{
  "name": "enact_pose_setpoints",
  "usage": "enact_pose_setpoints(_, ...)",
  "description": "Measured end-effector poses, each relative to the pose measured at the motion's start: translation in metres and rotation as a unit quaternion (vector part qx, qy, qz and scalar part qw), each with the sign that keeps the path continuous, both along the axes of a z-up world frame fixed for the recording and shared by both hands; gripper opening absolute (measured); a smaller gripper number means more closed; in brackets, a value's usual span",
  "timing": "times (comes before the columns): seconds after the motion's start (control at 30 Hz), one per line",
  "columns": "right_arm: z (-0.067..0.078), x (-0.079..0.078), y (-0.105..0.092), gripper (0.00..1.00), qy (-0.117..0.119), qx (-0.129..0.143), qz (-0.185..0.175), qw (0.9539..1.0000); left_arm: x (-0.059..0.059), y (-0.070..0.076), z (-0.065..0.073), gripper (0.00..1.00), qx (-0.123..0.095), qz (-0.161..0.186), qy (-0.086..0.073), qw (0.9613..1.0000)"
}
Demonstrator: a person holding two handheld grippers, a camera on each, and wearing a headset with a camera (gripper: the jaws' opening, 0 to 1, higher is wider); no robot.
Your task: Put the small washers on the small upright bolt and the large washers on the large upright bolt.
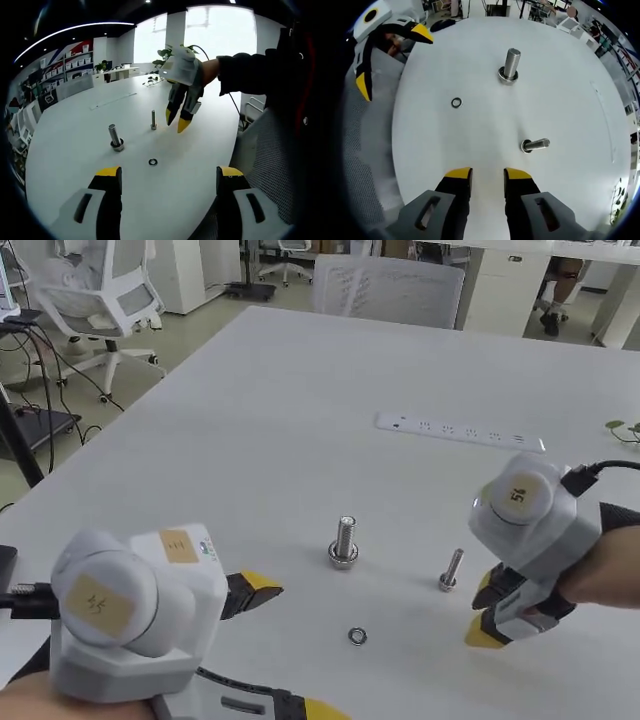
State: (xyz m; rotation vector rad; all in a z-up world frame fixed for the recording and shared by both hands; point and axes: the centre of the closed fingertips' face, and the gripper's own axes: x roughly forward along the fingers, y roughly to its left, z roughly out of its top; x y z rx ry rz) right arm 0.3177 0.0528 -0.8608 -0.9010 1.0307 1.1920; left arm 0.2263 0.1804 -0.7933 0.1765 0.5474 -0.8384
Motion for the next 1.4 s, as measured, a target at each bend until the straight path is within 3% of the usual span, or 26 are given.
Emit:
enact_pose_setpoints(0.77,0.003,-0.028,0.077,0.27,0.002,0.018,0.082,0.9964,0.000,0.004,0.002,0.77,0.001,0.001,-0.007,1.0000)
enact_pose_setpoints(1.03,-0.002,-0.033,0.095,0.26,0.004,0.016,0.103,0.9946,0.000,0.005,0.003,0.77,0.000,0.003,-0.008,1.0000)
enact_pose_setpoints(1.4,-0.012,-0.034,0.105,0.26,0.009,0.010,0.114,0.9933,0.001,0.006,0.004,0.77,-0.001,0.006,-0.010,0.9999)
